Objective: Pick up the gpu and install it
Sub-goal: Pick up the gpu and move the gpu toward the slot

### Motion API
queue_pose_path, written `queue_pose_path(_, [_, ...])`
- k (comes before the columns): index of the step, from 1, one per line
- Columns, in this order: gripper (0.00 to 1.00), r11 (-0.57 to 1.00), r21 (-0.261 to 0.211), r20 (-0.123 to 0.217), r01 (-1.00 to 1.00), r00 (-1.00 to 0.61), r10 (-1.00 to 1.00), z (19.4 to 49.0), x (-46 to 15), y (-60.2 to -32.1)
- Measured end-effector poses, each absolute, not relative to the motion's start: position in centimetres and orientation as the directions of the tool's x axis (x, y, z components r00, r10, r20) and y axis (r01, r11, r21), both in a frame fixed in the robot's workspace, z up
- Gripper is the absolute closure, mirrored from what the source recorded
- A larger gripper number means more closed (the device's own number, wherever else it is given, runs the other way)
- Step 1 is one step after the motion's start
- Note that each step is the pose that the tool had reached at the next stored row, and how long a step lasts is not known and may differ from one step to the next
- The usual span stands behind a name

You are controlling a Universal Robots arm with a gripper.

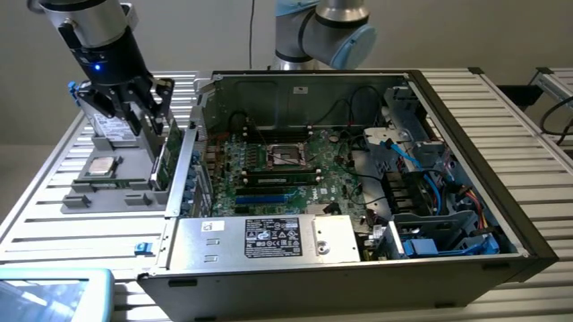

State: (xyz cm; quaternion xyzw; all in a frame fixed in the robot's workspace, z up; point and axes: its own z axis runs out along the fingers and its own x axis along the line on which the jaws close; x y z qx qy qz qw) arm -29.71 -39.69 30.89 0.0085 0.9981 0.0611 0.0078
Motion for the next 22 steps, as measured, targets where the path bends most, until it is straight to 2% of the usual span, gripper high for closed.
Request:
queue_pose_path(14, [0.56,0.992,0.122,-0.016,0.015,-1.000,0.017,28.4,-29.8,-39.7])
queue_pose_path(22, [0.56,0.992,0.124,-0.038,0.012,-0.999,0.017,27.2,-29.9,-39.9])
